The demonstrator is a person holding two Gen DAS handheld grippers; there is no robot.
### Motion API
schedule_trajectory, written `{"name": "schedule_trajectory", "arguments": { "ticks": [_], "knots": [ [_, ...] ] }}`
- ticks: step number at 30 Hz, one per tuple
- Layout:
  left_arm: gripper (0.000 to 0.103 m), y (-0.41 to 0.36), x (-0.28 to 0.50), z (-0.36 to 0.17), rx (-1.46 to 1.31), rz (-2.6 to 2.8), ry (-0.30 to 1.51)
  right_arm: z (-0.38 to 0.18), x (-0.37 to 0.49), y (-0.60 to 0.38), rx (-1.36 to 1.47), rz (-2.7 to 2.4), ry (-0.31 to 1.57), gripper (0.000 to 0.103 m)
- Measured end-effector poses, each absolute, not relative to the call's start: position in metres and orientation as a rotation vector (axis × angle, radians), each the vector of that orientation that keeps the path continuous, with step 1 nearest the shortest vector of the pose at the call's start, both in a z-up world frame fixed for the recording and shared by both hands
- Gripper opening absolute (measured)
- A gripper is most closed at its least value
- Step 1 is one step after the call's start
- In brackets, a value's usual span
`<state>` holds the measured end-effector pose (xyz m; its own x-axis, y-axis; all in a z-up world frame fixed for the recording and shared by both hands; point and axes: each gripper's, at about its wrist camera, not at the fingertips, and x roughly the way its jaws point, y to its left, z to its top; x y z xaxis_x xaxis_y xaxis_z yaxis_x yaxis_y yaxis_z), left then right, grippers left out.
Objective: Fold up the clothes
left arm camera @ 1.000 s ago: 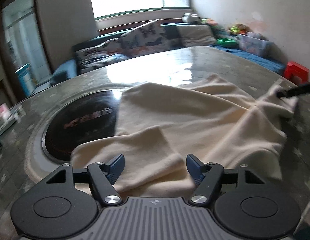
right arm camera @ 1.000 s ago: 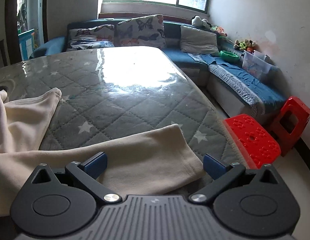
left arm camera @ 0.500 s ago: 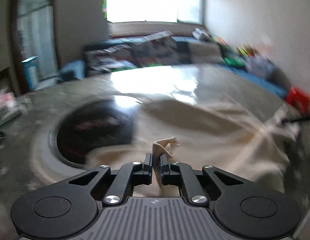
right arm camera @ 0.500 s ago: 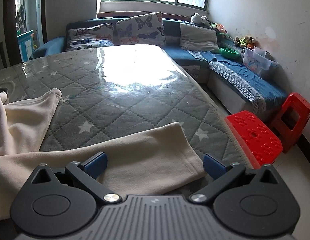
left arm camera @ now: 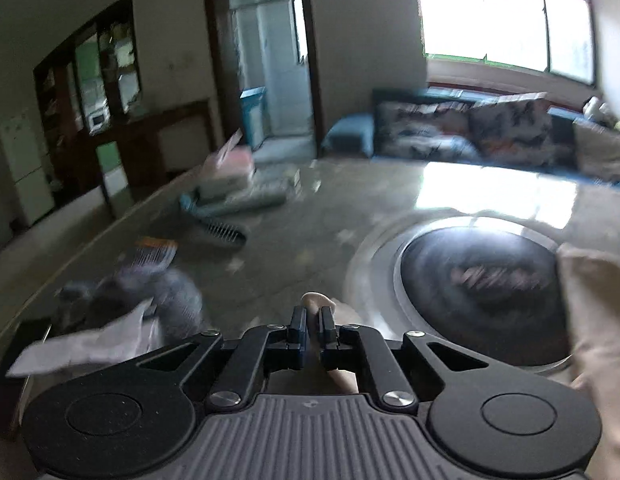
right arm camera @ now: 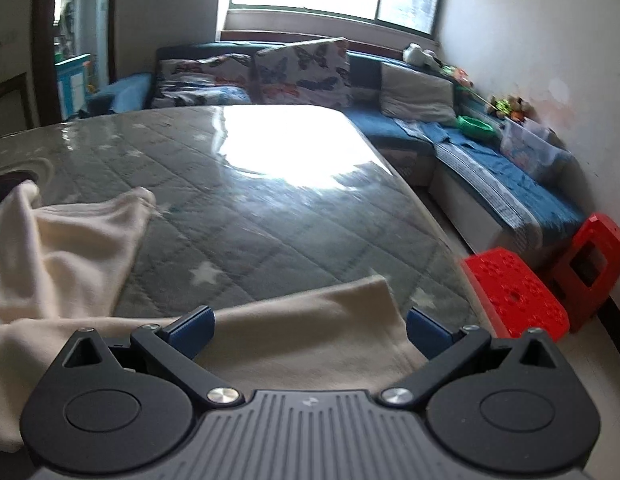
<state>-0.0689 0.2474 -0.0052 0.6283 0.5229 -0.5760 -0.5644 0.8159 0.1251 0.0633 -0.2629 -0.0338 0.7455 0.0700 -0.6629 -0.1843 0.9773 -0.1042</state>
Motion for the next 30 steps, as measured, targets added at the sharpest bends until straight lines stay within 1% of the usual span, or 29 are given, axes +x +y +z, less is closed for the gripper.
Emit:
{"name": "schedule_trajectory", "arguments": {
  "ticks": [1,3,4,5,6,8,9,11,12,14,19,20,24,26,27,28,29,30],
  "knots": [
    [0.010,0.247,-0.068,-0.007,-0.066,0.642,0.650,-0.031,0.063,-0.260,-0.165,0.159,0.713,0.103],
    [0.017,0.244,-0.066,-0.010,-0.059,0.677,0.667,-0.027,0.064,-0.256,-0.158,0.193,0.710,0.103],
    [0.029,0.238,-0.063,-0.010,-0.052,0.659,0.667,-0.024,0.066,-0.253,-0.152,0.213,0.712,0.103],
    [0.037,0.231,-0.059,-0.008,-0.045,0.628,0.665,-0.022,0.067,-0.250,-0.146,0.233,0.714,0.103],
    [0.039,0.223,-0.055,-0.006,-0.038,0.598,0.662,-0.019,0.070,-0.247,-0.137,0.259,0.716,0.102],
    [0.045,0.209,-0.047,-0.003,-0.023,0.536,0.656,-0.014,0.076,-0.240,-0.126,0.303,0.718,0.098],
    [0.047,0.201,-0.043,-0.001,-0.016,0.505,0.653,-0.013,0.079,-0.238,-0.121,0.318,0.721,0.097],
    [0.048,0.186,-0.034,0.003,-0.002,0.443,0.647,-0.011,0.091,-0.229,-0.095,0.358,0.737,0.091],
    [0.048,0.179,-0.027,0.002,-0.003,0.408,0.651,-0.011,0.097,-0.225,-0.082,0.373,0.747,0.089],
    [0.048,0.164,-0.011,-0.001,-0.002,0.347,0.664,-0.011,0.107,-0.219,-0.059,0.401,0.763,0.081],
    [0.048,0.135,0.025,-0.012,0.000,0.245,0.708,-0.016,0.132,-0.192,-0.044,0.476,0.806,0.068],
    [0.048,0.129,0.031,-0.014,-0.001,0.225,0.715,-0.018,0.137,-0.187,-0.049,0.486,0.813,0.063],
    [0.048,0.113,0.057,-0.022,0.017,0.177,0.740,-0.028,0.157,-0.173,-0.050,0.486,0.849,0.048],
    [0.050,0.112,0.068,-0.025,0.019,0.166,0.749,-0.033,0.165,-0.172,-0.040,0.484,0.869,0.037],
    [0.050,0.111,0.073,-0.026,0.019,0.161,0.754,-0.033,0.167,-0.171,-0.039,0.486,0.872,0.034],
    [0.051,0.111,0.078,-0.027,0.017,0.158,0.758,-0.034,0.168,-0.171,-0.038,0.488,0.875,0.025],
    [0.051,0.112,0.083,-0.028,0.015,0.155,0.761,-0.033,0.169,-0.171,-0.042,0.493,0.876,0.013],
    [0.051,0.111,0.088,-0.029,0.013,0.150,0.764,-0.033,0.172,-0.169,-0.045,0.503,0.883,0.011]
  ]
}}
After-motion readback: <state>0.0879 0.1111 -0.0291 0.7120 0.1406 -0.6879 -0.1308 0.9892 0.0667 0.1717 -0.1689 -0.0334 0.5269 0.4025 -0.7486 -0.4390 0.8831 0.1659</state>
